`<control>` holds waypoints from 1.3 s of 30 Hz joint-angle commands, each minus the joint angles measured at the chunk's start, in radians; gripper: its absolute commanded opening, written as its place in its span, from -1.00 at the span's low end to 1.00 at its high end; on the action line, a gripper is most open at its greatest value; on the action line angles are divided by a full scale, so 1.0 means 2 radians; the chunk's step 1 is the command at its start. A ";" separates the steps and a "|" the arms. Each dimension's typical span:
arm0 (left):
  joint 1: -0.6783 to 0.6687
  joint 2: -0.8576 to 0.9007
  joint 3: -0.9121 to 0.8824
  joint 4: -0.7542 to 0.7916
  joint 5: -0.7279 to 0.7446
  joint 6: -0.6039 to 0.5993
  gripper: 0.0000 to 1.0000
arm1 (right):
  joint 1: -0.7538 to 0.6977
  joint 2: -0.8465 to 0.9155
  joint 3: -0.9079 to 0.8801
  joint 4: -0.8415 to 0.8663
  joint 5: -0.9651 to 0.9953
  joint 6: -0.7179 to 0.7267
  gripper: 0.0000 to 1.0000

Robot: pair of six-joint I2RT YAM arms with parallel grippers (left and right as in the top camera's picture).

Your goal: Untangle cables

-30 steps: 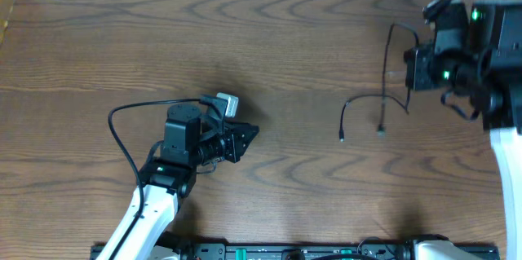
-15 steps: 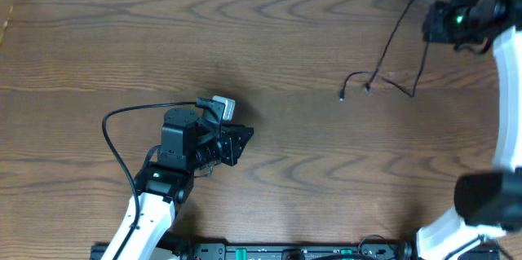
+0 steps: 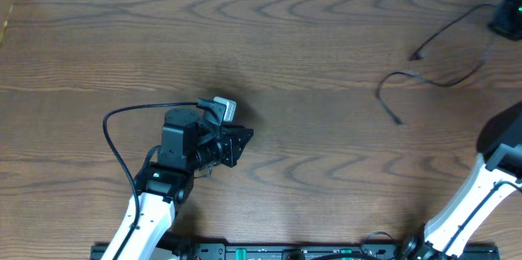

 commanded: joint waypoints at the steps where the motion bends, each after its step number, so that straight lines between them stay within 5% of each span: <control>1: 0.000 -0.004 0.004 -0.001 -0.016 0.011 -0.49 | -0.039 -0.005 0.064 0.014 0.037 0.017 -0.99; 9: -0.024 -0.003 0.004 -0.001 -0.041 0.010 -0.49 | -0.097 -0.005 0.208 0.025 0.009 0.022 -0.98; 21: -0.070 -0.003 0.004 -0.001 -0.041 0.010 -0.49 | -0.045 0.070 0.127 0.033 -0.018 -0.036 -0.99; 28: -0.084 -0.003 0.004 -0.001 -0.041 0.010 -0.49 | -0.044 0.160 0.121 -0.013 0.046 0.014 -0.98; 39: -0.084 -0.003 0.004 -0.001 -0.043 0.010 -0.49 | -0.065 0.153 0.124 -0.027 0.253 0.051 -0.99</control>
